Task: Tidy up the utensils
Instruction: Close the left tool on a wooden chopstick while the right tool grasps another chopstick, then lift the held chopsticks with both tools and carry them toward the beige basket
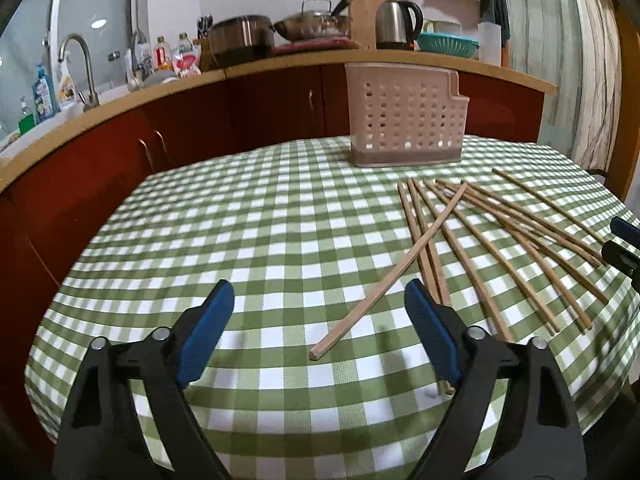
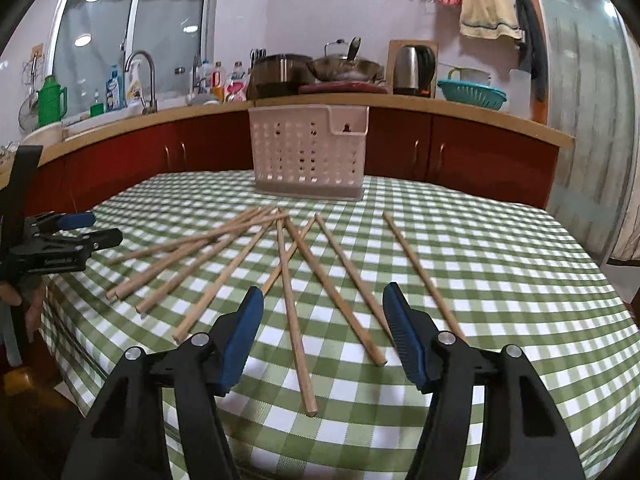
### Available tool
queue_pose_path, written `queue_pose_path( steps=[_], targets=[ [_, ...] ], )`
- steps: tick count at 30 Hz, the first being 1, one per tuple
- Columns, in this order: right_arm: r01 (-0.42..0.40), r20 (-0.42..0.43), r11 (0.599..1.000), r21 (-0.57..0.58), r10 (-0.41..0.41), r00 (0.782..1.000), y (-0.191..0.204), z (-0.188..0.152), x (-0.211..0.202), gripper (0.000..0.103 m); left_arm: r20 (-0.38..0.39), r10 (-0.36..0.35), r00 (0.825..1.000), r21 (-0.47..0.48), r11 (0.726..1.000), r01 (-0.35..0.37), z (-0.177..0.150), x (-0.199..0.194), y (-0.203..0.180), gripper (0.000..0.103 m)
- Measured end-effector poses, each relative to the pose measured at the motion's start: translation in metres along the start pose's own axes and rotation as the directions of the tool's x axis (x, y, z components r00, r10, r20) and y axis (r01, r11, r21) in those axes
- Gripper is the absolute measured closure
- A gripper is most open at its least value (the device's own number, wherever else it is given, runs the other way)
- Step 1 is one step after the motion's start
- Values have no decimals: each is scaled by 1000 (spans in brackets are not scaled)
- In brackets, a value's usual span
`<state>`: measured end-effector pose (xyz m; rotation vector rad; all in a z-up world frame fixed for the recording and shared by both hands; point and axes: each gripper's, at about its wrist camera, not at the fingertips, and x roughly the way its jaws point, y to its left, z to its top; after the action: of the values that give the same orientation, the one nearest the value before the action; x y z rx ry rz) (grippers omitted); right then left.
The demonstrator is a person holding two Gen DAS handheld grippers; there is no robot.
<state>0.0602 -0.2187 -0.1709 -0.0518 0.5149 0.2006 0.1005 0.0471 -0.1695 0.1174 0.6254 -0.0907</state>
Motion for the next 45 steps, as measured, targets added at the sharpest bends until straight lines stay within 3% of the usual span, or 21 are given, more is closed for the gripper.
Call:
queue_pose_path(
  steps=[8,14,17,28,33,37,45],
  targets=[
    [-4,-26,1000,2,4,1000,-1,-6,8,42,-73,-24,997,12,1000,25,-6,27,-2,30],
    [-6,-25,1000,1,6,1000,-1,-5,8,42,-95,-71,993,-19,997,70,-11,26,0,48],
    [-7,-25,1000,6,7,1000,-1,-6,8,42,-94,-93,991,-18,996,92,-11,22,-3,67],
    [-14,-28,1000,7,14,1000,0,-7,9,42,-114,-124,986,-70,991,116,-10,20,-3,94],
    [-14,-28,1000,8,14,1000,0,-7,9,42,-133,-103,986,-81,992,93,-10,20,-8,94],
    [-15,-31,1000,9,15,999,1,-7,9,42,-139,-97,986,-87,992,85,-12,18,-11,83],
    [-42,-38,999,9,42,998,0,-14,10,42,-121,-78,990,-108,992,65,-17,15,-13,86]
  ],
)
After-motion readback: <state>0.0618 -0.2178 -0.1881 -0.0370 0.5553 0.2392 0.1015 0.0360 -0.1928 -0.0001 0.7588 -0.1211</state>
